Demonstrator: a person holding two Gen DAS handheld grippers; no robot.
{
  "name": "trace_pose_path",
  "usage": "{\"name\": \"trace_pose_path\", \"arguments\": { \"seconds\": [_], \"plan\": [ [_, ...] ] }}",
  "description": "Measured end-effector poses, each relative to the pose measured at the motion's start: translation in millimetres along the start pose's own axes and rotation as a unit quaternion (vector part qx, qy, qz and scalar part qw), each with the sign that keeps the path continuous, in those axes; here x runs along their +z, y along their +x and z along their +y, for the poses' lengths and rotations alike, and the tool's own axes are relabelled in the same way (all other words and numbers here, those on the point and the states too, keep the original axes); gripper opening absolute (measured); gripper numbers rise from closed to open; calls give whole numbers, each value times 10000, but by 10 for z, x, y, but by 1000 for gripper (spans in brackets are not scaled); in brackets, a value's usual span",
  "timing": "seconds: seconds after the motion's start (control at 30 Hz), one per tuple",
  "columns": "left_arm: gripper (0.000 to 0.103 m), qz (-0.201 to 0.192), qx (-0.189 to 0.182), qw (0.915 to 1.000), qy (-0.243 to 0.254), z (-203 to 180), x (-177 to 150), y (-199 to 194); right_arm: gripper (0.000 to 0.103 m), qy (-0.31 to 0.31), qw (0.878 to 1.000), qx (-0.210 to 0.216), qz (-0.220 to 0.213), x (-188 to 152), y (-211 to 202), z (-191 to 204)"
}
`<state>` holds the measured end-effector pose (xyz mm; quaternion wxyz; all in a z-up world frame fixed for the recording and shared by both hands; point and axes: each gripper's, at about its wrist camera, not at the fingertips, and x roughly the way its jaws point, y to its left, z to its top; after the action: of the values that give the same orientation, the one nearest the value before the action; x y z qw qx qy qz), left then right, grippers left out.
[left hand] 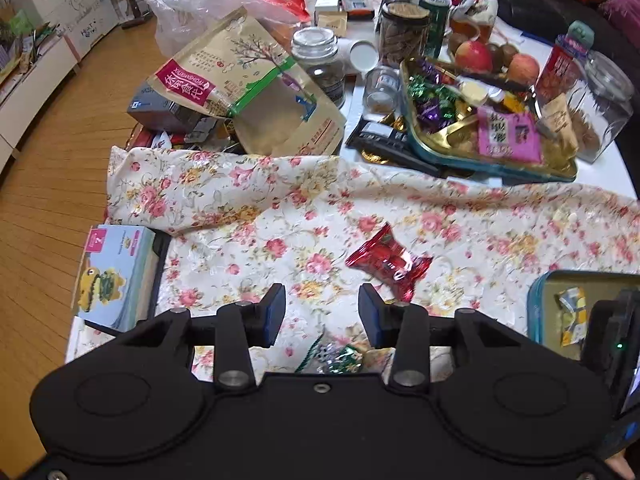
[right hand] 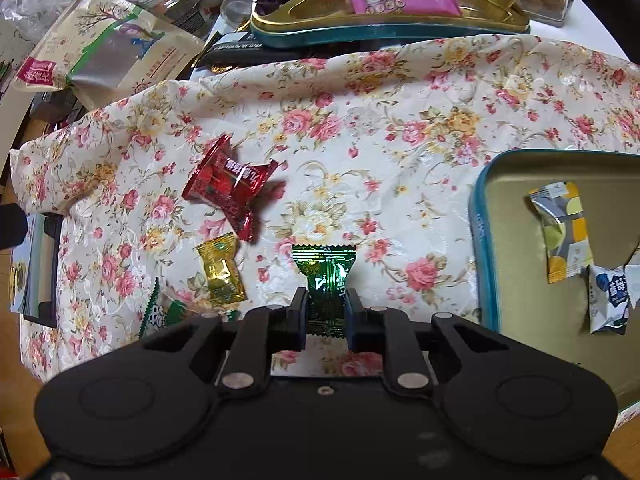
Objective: Organize snacks
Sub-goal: 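Grasp the green wrapped candy with the right gripper, then lower the left gripper onto the gold and green candies while the right holds the green candy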
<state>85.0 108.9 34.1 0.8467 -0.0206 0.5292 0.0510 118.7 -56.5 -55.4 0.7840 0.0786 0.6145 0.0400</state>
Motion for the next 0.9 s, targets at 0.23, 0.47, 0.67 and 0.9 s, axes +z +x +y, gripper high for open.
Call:
{"name": "trace_pose_path", "arguments": {
  "seconds": [0.23, 0.47, 0.67, 0.9],
  "plan": [
    [50, -733, 261, 9968, 192, -156, -49, -61, 20, 22, 9995, 235, -192, 66, -232, -50],
    [50, -584, 654, 9961, 43, -274, -226, -196, 20, -138, 9979, 469, -430, 109, -520, -85],
    [50, -673, 801, 9944, 176, -409, -383, -373, 20, -202, 9972, 457, -560, 56, -623, -212],
    [50, -681, 787, 9939, 359, -431, -474, -369, 20, 105, 9958, 545, -723, 127, -717, -347]
  ]
}}
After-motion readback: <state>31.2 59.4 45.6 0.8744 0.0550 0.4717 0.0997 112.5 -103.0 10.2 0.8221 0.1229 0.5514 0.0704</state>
